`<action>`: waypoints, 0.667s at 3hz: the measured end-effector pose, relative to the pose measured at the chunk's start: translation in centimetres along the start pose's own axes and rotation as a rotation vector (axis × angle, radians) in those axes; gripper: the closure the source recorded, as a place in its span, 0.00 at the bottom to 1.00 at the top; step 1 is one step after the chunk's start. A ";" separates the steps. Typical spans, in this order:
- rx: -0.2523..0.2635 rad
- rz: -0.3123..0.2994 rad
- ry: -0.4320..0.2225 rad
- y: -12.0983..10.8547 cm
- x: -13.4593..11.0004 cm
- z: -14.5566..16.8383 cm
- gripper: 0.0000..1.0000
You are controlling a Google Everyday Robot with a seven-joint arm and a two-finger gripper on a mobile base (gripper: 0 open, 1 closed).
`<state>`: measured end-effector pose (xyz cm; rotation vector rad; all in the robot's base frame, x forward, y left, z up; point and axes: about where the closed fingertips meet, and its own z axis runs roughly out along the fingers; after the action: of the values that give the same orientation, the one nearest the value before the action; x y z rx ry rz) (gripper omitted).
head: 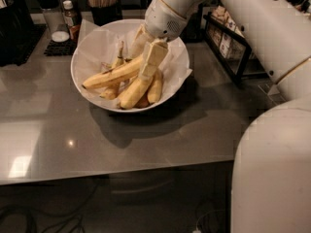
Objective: Pick banana from white bowl
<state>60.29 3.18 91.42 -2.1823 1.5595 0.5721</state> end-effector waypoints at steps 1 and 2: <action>0.000 0.000 0.000 0.0 0.0 0.0 0.64; 0.000 0.000 0.000 0.0 0.0 0.0 0.88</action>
Offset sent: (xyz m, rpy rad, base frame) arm 0.0000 0.0000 0.0000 0.0000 0.0000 0.0000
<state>60.29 3.18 91.42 -2.1822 1.5595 0.5721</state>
